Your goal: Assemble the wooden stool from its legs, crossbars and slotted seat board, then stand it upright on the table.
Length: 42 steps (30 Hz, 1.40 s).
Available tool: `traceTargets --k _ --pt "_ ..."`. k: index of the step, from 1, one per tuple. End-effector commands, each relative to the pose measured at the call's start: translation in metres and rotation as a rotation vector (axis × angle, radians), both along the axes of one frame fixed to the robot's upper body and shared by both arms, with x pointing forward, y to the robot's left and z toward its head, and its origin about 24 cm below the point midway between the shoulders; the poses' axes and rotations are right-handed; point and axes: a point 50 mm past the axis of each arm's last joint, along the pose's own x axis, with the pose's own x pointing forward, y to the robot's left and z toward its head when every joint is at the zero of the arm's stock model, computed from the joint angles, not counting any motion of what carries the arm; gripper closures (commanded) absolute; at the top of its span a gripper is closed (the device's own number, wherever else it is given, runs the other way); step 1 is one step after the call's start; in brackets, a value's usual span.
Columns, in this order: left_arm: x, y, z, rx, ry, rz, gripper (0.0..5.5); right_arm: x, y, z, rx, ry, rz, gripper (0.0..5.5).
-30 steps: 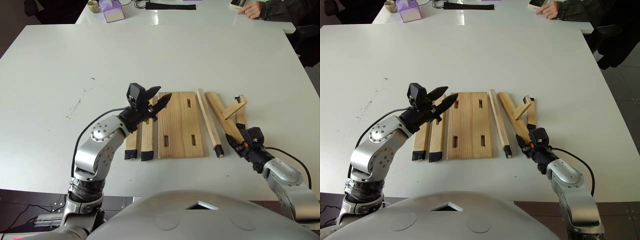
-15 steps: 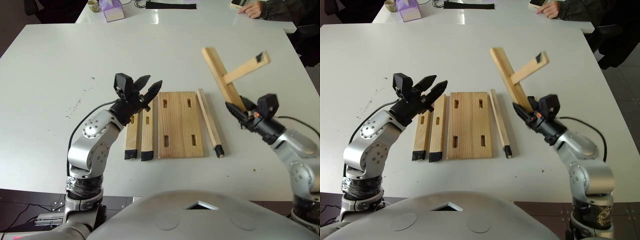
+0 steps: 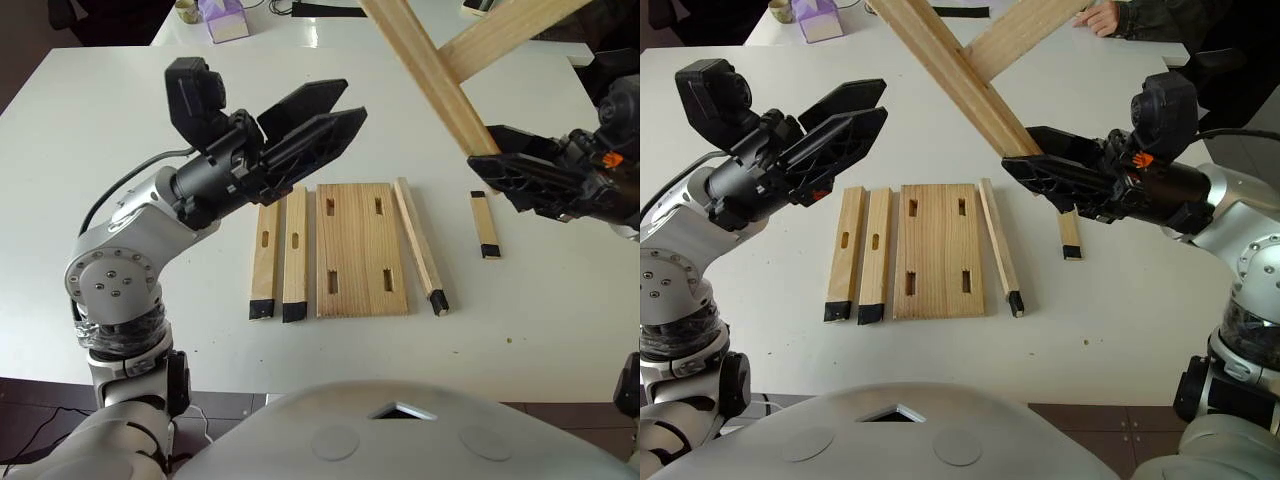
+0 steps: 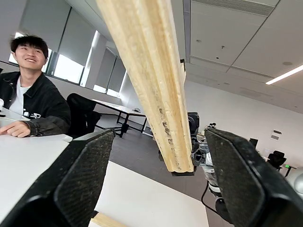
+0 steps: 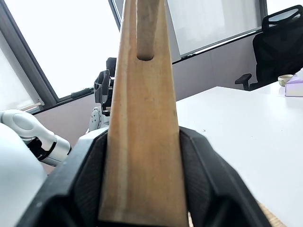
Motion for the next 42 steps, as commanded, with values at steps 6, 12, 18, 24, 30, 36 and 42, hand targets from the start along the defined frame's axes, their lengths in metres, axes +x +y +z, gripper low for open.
traceTargets --k 6,12,18,24,30,36,42 --pt "-0.007 -0.017 -0.014 0.083 0.007 -0.140 1.99 0.005 0.017 -0.001 -0.079 0.009 0.197 3.42" --pt "-0.006 -0.016 -0.009 0.061 -0.008 -0.147 1.99 0.004 0.014 -0.012 -0.156 -0.004 0.216 3.42" --pt "-0.007 -0.018 -0.011 0.098 -0.005 -0.166 1.99 0.006 0.014 -0.020 -0.205 -0.038 0.223 3.42" --pt "-0.010 -0.020 -0.013 0.114 -0.010 -0.211 2.72 0.007 0.014 -0.021 -0.224 -0.054 0.233 3.42" --pt "-0.006 -0.020 -0.011 0.094 -0.022 -0.196 3.41 0.007 0.013 -0.022 -0.240 -0.056 0.244 3.43" --pt "-0.005 -0.019 -0.018 0.145 -0.042 -0.170 3.41 0.007 0.014 -0.022 -0.269 -0.041 0.260 3.43" --pt "0.004 -0.014 -0.029 0.251 -0.096 -0.096 3.44 0.012 0.014 -0.029 -0.334 -0.117 0.181 2.61"
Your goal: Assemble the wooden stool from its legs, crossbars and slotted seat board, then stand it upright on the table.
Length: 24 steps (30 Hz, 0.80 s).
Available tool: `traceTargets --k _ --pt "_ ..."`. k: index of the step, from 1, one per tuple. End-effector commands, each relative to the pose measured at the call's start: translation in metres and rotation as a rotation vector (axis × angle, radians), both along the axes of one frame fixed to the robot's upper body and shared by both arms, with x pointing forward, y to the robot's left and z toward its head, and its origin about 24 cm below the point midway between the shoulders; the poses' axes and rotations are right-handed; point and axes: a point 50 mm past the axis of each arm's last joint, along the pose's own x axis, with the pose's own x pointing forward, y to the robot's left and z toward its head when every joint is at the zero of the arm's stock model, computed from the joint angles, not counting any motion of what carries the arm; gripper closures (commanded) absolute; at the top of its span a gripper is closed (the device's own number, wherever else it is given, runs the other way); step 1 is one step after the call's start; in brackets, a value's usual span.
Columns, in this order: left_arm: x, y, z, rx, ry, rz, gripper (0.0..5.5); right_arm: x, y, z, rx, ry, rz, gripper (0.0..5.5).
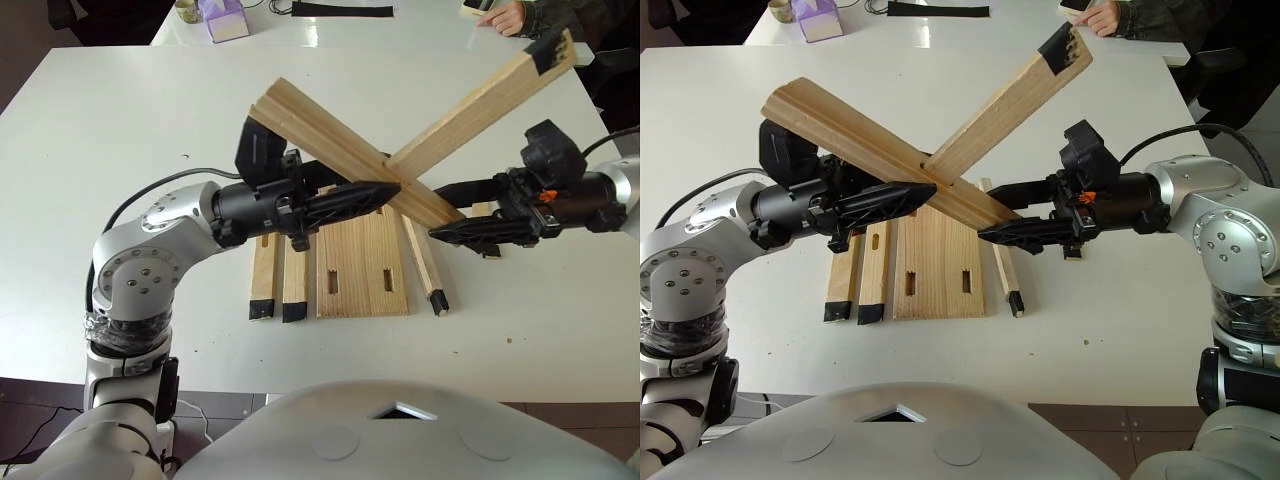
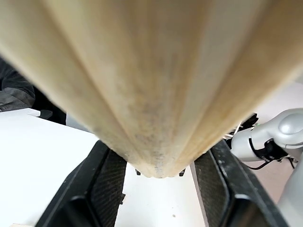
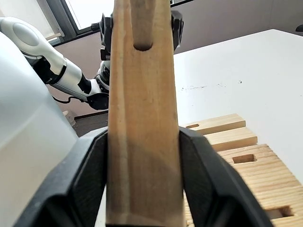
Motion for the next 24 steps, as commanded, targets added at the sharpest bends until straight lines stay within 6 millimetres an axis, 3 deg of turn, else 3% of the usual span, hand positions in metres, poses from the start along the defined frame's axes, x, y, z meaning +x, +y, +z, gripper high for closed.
traceTargets --k 1,6,13,17,24 --pt "0.008 0.007 -0.005 0.094 -0.073 0.067 3.44 0.003 -0.001 -0.004 -0.058 -0.069 -0.054 2.55" --pt "0.012 0.026 -0.001 0.198 -0.191 0.166 3.44 0.004 -0.028 -0.006 -0.077 -0.117 -0.220 2.55" --pt "-0.029 0.060 0.002 0.431 -0.240 0.079 3.44 -0.007 -0.080 -0.003 -0.070 -0.133 -0.505 2.55" --pt "-0.046 0.066 -0.010 0.521 -0.184 -0.026 3.44 -0.015 -0.087 -0.008 -0.060 -0.144 -0.583 2.55" --pt "-0.045 0.073 -0.023 0.581 -0.184 -0.048 3.44 -0.016 -0.076 -0.015 -0.047 -0.146 -0.582 2.55"
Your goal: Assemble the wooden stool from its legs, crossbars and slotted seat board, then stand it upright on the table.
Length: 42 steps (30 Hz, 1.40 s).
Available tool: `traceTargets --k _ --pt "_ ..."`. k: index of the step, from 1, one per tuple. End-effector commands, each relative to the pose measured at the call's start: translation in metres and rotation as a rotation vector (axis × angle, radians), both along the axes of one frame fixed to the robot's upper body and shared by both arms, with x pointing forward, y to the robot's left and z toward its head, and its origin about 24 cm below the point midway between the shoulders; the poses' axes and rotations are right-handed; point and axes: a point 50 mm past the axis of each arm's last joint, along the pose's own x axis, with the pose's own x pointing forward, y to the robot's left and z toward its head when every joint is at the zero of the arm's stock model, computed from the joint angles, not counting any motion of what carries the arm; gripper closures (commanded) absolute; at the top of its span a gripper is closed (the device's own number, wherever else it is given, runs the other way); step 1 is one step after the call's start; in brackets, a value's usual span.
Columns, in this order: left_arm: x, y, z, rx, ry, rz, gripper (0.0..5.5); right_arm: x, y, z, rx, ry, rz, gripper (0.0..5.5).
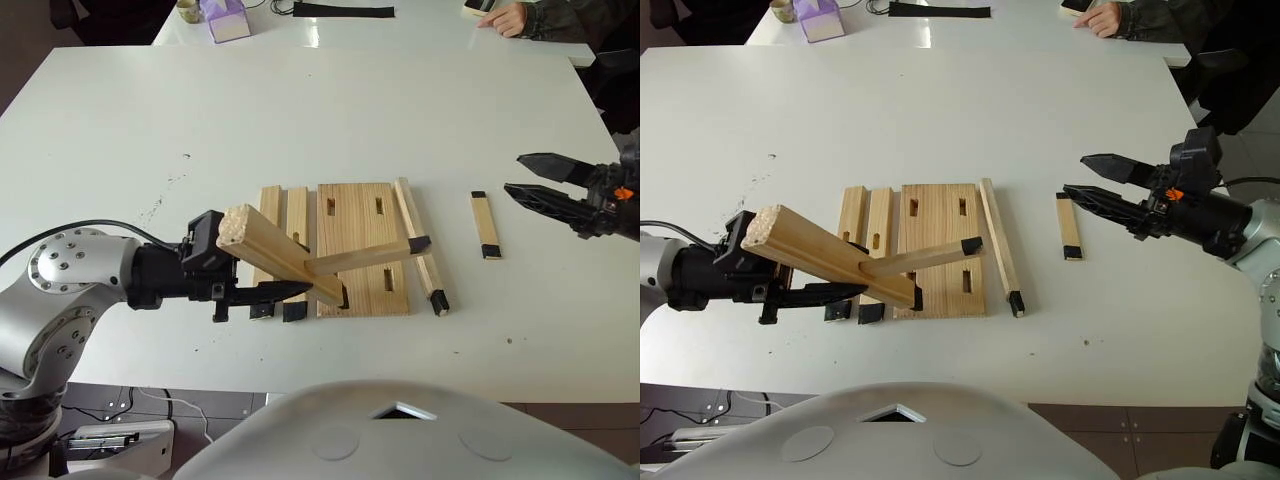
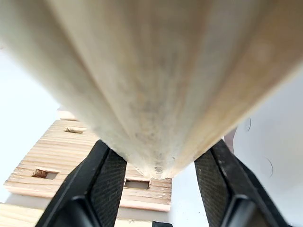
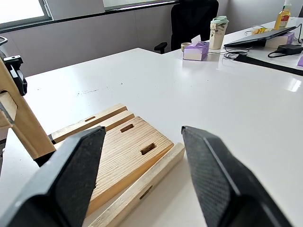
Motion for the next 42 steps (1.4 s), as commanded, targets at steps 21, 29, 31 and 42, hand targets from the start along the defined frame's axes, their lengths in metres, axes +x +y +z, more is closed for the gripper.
traceTargets --k 21,29,31,42 --pt "0.020 0.009 -0.008 0.103 -0.118 0.016 3.44 0.004 0.010 -0.007 -0.028 -0.014 0.025 2.55" --pt "0.015 0.002 -0.017 0.113 -0.099 -0.053 3.44 0.005 0.012 -0.009 -0.038 -0.009 0.036 2.55" --pt "0.015 0.001 -0.015 0.101 -0.098 -0.059 3.44 0.005 0.012 -0.009 -0.039 -0.009 0.039 2.55" --pt "0.022 -0.004 -0.002 0.069 -0.144 -0.072 3.44 0.011 0.011 -0.008 -0.057 -0.030 0.047 2.55"
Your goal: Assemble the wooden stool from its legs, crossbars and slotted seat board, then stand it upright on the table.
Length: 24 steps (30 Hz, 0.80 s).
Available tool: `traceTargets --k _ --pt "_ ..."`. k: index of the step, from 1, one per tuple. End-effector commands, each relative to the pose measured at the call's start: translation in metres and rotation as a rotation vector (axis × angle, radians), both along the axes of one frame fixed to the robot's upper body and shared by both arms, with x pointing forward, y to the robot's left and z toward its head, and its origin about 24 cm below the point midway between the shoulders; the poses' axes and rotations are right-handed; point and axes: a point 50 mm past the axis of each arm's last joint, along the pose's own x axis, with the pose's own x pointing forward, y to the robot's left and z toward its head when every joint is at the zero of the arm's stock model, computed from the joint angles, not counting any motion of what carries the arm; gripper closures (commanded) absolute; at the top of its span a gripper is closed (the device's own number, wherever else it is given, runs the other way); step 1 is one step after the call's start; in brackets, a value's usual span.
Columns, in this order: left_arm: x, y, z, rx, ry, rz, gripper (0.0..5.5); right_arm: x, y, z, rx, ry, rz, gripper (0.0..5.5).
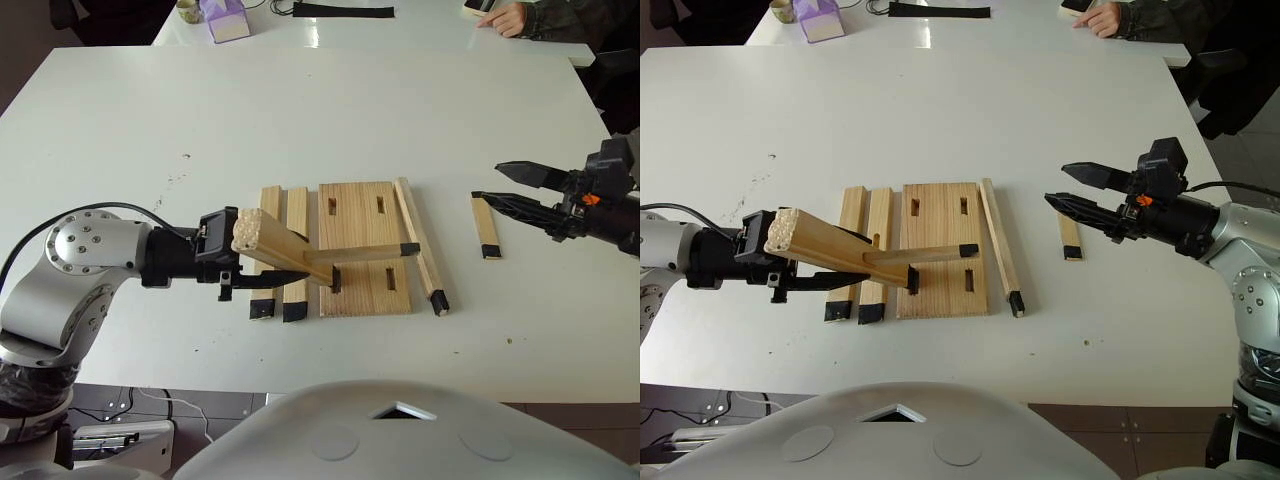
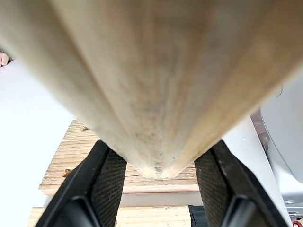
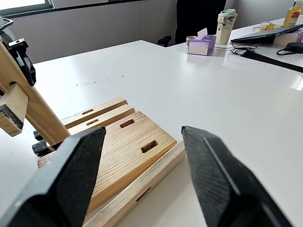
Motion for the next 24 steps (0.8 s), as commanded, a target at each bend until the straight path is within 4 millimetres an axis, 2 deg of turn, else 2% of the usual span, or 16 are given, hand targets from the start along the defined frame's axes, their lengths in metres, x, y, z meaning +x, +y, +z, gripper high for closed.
traceTargets --k 1,6,10,24 --pt "0.001 -0.002 0.004 -0.005 0.012 -0.004 3.44 0.002 0.000 0.001 -0.019 -0.011 0.009 2.55" --pt "-0.007 -0.006 0.003 -0.007 0.034 -0.030 3.44 0.003 0.002 0.000 -0.025 -0.012 0.018 2.55" --pt "-0.005 -0.008 0.003 -0.017 0.028 -0.017 3.44 0.006 0.003 0.000 -0.026 -0.013 0.026 2.55" --pt "-0.008 -0.001 -0.022 0.071 0.054 0.008 3.44 0.009 0.007 -0.003 -0.042 -0.019 0.047 2.55"
